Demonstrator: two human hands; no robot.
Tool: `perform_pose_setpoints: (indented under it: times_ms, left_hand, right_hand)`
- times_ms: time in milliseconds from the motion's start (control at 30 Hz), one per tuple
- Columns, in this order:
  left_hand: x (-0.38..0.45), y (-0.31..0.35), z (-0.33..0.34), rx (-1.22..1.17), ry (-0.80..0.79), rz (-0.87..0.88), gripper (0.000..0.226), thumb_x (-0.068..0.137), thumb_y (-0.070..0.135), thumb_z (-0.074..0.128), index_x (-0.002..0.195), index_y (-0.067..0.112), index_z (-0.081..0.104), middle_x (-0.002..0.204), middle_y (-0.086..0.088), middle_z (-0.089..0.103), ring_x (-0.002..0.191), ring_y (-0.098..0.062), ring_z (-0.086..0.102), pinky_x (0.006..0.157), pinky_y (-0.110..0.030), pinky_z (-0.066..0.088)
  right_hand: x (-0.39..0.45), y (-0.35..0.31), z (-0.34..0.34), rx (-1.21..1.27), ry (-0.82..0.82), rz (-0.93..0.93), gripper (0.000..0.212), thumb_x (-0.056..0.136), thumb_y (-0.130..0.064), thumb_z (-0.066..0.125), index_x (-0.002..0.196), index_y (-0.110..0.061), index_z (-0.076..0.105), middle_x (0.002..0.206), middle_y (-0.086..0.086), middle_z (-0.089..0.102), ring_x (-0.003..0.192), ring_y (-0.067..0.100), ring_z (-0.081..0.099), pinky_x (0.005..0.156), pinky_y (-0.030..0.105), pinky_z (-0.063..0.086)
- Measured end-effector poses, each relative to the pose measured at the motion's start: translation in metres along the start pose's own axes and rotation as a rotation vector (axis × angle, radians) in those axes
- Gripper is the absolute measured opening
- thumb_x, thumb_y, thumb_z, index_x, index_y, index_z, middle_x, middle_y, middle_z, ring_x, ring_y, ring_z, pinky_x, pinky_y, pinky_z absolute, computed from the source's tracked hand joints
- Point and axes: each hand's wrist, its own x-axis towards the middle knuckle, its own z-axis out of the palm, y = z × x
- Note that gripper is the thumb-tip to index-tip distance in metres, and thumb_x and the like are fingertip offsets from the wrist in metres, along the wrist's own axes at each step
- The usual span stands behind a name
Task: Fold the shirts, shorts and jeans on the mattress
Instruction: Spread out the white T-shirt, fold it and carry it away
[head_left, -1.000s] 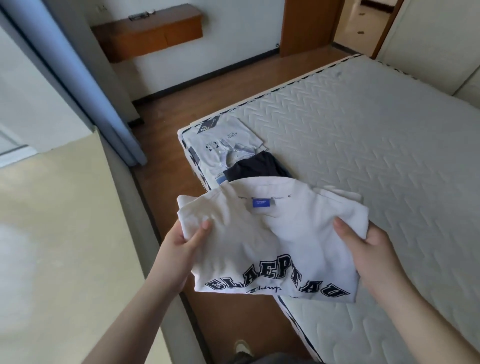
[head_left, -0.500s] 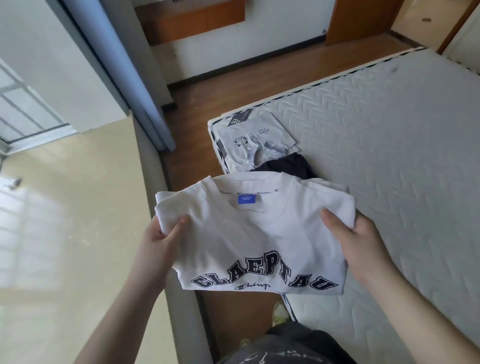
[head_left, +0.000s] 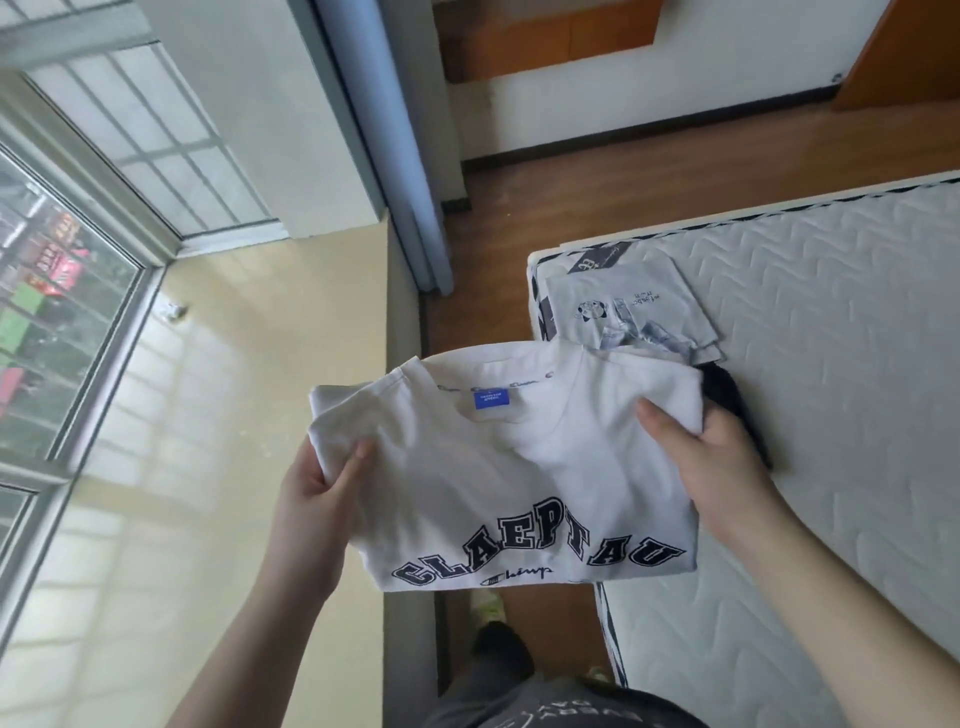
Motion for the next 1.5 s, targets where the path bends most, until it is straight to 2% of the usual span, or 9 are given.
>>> perform_pose_setpoints:
  times_ms: [233,367,467,633,833,1000,1267,1400,1500]
  left_hand:
    - [0.086,-0.004,-0.046,0.032,0.016,0.003,0.013,0.095,0.031,0.063,0.107,0.029,0.068,0.101,0.004,0.075,0.094,-0.012,0.07,0.064,-0.019,0.053]
    - [0.139,-0.001,-0.066,0.012,-0.01,-0.027,0.028,0.087,0.042,0.061,0.11,0.026,0.067,0.101,-0.001,0.074,0.099,-0.023,0.07,0.082,-0.051,0.057]
    - [0.178,0.002,-0.077,0.002,-0.016,-0.039,0.031,0.085,0.043,0.063,0.109,0.024,0.067,0.101,-0.004,0.074,0.1,-0.026,0.069,0.089,-0.06,0.053]
    - [0.236,0.005,-0.08,-0.055,-0.033,-0.028,0.027,0.085,0.04,0.066,0.105,0.021,0.067,0.103,-0.01,0.073,0.101,-0.031,0.068,0.091,-0.06,0.052]
    - [0.31,0.005,-0.06,-0.074,-0.069,-0.04,0.022,0.087,0.038,0.065,0.104,0.024,0.068,0.102,-0.006,0.074,0.098,-0.027,0.07,0.08,-0.04,0.059]
    - [0.385,0.016,-0.03,-0.025,-0.076,-0.058,0.02,0.085,0.038,0.066,0.102,0.028,0.068,0.101,-0.008,0.073,0.099,-0.03,0.069,0.087,-0.053,0.056]
    - [0.497,0.052,0.014,0.047,-0.056,-0.043,0.019,0.085,0.038,0.064,0.098,0.025,0.066,0.093,-0.012,0.071,0.095,-0.034,0.068,0.083,-0.053,0.055]
    - [0.54,0.061,0.023,0.034,0.01,-0.055,0.006,0.095,0.021,0.065,0.1,0.017,0.065,0.093,-0.013,0.071,0.095,-0.033,0.067,0.078,-0.044,0.055]
    - [0.579,0.069,0.022,0.007,0.038,-0.053,0.009,0.095,0.018,0.063,0.103,0.015,0.066,0.096,-0.012,0.072,0.095,-0.03,0.069,0.08,-0.045,0.056]
  right_hand:
    - [0.072,-0.024,0.083,-0.08,-0.068,-0.062,0.023,0.08,-0.051,0.07,0.098,-0.037,0.073,0.095,-0.008,0.076,0.093,0.011,0.072,0.091,0.047,0.055]
    - [0.108,-0.034,0.129,-0.108,-0.061,-0.09,0.028,0.075,-0.056,0.069,0.099,-0.041,0.072,0.097,-0.011,0.076,0.094,0.009,0.071,0.089,0.042,0.055]
    - [0.132,-0.039,0.153,-0.128,-0.045,-0.105,0.032,0.07,-0.063,0.067,0.096,-0.045,0.071,0.093,-0.015,0.075,0.089,0.004,0.071,0.081,0.035,0.054]
    - [0.179,-0.05,0.177,-0.169,-0.028,-0.124,0.031,0.072,-0.062,0.065,0.097,-0.045,0.07,0.093,-0.013,0.075,0.089,0.008,0.071,0.086,0.042,0.055]
    - [0.251,-0.061,0.196,-0.236,-0.032,-0.131,0.03,0.073,-0.062,0.064,0.096,-0.043,0.069,0.087,-0.013,0.075,0.082,0.007,0.07,0.079,0.037,0.054]
    - [0.327,-0.067,0.196,-0.254,-0.025,-0.106,0.015,0.087,-0.042,0.07,0.093,-0.029,0.07,0.087,-0.003,0.075,0.087,0.02,0.07,0.084,0.045,0.053]
    - [0.451,-0.097,0.209,-0.212,-0.086,-0.074,0.004,0.088,-0.038,0.07,0.092,-0.037,0.069,0.085,-0.004,0.074,0.08,0.015,0.07,0.073,0.037,0.052]
    - [0.506,-0.113,0.223,-0.198,-0.097,-0.047,0.02,0.082,-0.048,0.071,0.09,-0.029,0.071,0.087,0.007,0.074,0.085,0.032,0.069,0.079,0.05,0.054]
    - [0.544,-0.122,0.237,-0.198,-0.063,-0.041,0.04,0.068,-0.065,0.066,0.086,-0.029,0.07,0.082,0.011,0.072,0.07,0.021,0.064,0.071,0.048,0.052]
